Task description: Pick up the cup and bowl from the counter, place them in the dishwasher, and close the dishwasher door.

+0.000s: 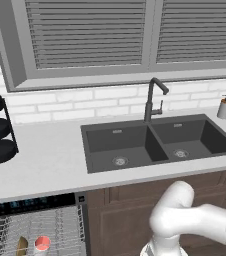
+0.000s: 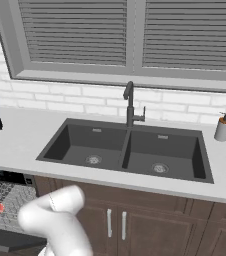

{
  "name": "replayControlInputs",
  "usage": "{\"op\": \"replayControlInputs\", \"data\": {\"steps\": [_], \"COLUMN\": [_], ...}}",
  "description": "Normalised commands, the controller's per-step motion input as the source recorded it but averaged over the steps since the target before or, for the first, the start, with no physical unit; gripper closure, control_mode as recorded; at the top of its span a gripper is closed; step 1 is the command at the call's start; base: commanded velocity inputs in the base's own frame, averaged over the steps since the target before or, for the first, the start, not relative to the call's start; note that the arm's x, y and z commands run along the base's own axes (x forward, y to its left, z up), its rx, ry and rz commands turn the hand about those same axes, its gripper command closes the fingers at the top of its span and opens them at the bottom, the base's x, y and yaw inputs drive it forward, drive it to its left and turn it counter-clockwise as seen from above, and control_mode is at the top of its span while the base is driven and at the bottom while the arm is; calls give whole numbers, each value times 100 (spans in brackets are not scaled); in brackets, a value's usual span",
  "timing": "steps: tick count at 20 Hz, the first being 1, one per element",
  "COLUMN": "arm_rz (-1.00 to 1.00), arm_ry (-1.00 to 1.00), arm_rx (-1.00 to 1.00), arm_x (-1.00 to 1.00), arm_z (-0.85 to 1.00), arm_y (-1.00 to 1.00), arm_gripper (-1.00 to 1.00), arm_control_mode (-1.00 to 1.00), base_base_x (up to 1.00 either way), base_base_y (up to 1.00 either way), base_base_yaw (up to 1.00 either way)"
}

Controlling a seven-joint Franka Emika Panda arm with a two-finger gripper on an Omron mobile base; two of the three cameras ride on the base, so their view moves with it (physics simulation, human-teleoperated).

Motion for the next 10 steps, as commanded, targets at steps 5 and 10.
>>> {"op": "replayControlInputs", "data": {"steps": [5, 10], "arm_rz": [0, 0], "arm_ry": [-22, -12], "arm_rx": [-19, -18], "arm_x": [-17, -7], "arm_z": [-58, -44], "arm_y": [30, 44], "arm_gripper": [-100, -100], "arm_control_mode": [-100, -100], "base_base_x": [0, 0], "base_base_y": [0, 0], "base_base_yaw": [0, 0]}}
